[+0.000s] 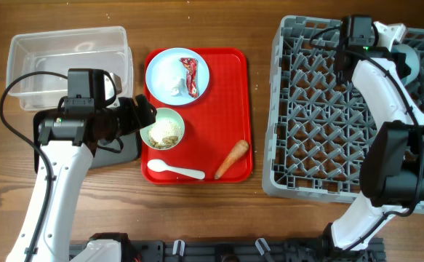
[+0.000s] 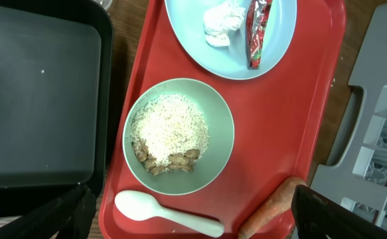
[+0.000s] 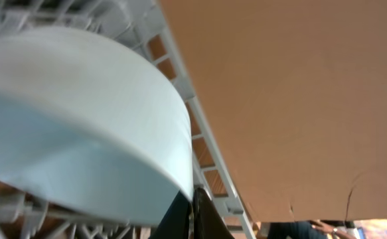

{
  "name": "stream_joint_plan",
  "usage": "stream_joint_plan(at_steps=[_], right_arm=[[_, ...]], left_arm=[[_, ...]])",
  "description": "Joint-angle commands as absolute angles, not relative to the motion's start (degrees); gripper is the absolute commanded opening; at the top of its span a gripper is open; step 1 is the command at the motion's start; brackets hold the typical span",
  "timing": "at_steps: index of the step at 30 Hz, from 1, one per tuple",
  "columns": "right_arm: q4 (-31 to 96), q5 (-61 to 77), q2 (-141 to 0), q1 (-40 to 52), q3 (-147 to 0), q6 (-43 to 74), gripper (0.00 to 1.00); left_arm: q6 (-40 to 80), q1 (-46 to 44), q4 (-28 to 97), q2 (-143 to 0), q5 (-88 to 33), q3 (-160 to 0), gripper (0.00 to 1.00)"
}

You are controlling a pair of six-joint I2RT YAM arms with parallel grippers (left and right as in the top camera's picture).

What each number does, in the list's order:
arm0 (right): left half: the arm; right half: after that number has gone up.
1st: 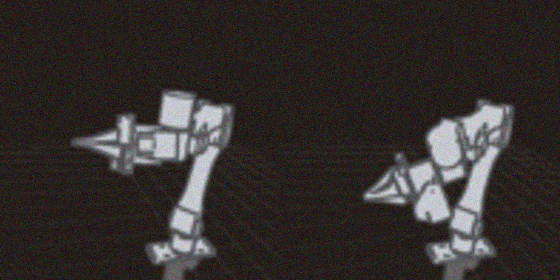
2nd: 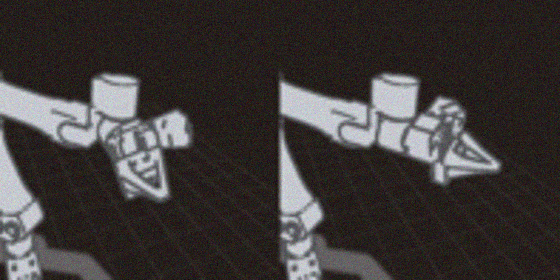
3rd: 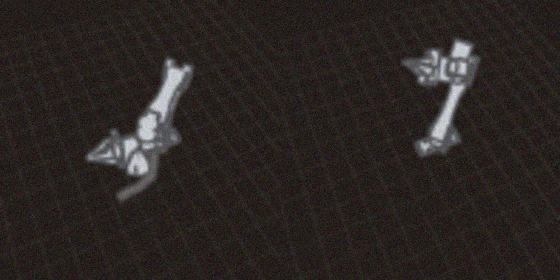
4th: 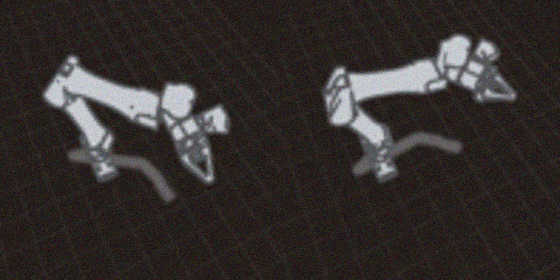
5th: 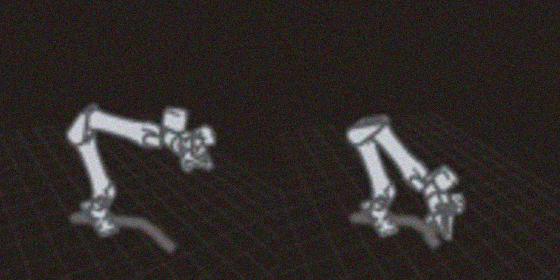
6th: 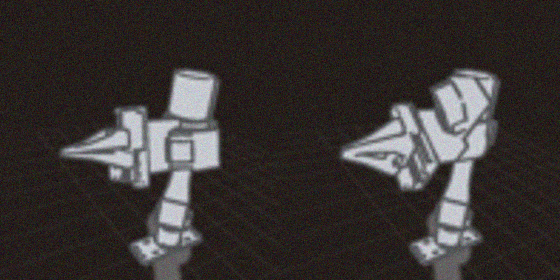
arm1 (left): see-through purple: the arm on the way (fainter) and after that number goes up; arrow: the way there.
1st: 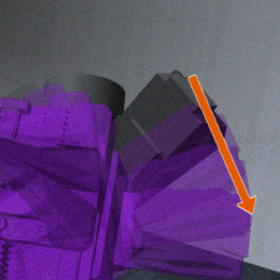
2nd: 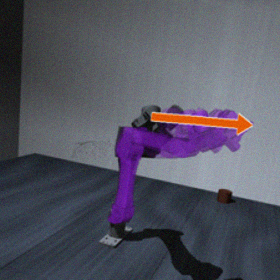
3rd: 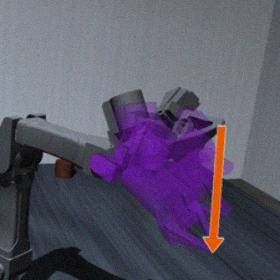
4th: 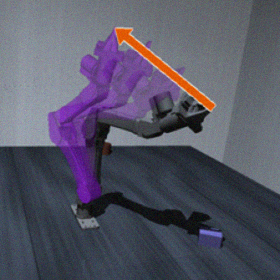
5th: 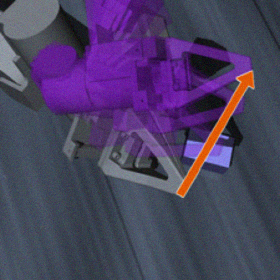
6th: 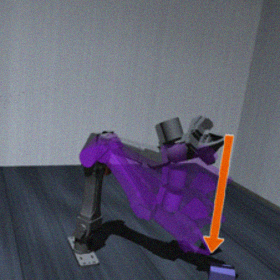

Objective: Sort waste into correct bins and load items into the dishwasher rack
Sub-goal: 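Move the left gripper over the light-blue plate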

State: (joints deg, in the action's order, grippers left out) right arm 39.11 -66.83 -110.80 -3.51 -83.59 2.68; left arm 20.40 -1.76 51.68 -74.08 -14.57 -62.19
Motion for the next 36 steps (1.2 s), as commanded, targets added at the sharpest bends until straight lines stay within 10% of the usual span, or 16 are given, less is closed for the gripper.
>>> stream_joint_plan(at_steps=[1,9,16,21,26,36], right_arm=[[44.3,-59.8,-112.2,-2.6,-82.8,3.2,0.04],[54.7,-50.4,-111.0,-1.8,-82.9,6.3,0.11],[55.2,-39.6,-100.6,-1.8,-83.9,5.1,0.44],[54.0,-3.8,-91.8,-1.8,-84.1,0.0,0.7],[53.6,28.2,-90.8,-1.6,-83.9,0.0,0.72],[56.3,24.8,-90.9,2.8,-83.9,-0.1,0.72]], left_arm=[[19.9,-1.5,51.7,-74.4,-13.8,-62.1,0.96],[19.9,-1.5,51.7,-74.4,-13.8,-62.1,0.96],[19.9,-1.5,51.7,-74.4,-13.8,-62.1,0.97],[19.9,-1.5,51.5,-74.4,-13.8,-62.1,1.0],[19.9,-1.5,48.5,-74.4,-15.8,-62.1,1.0],[19.9,-9.3,34.3,-77.8,-6.3,-63.4,0.99]])
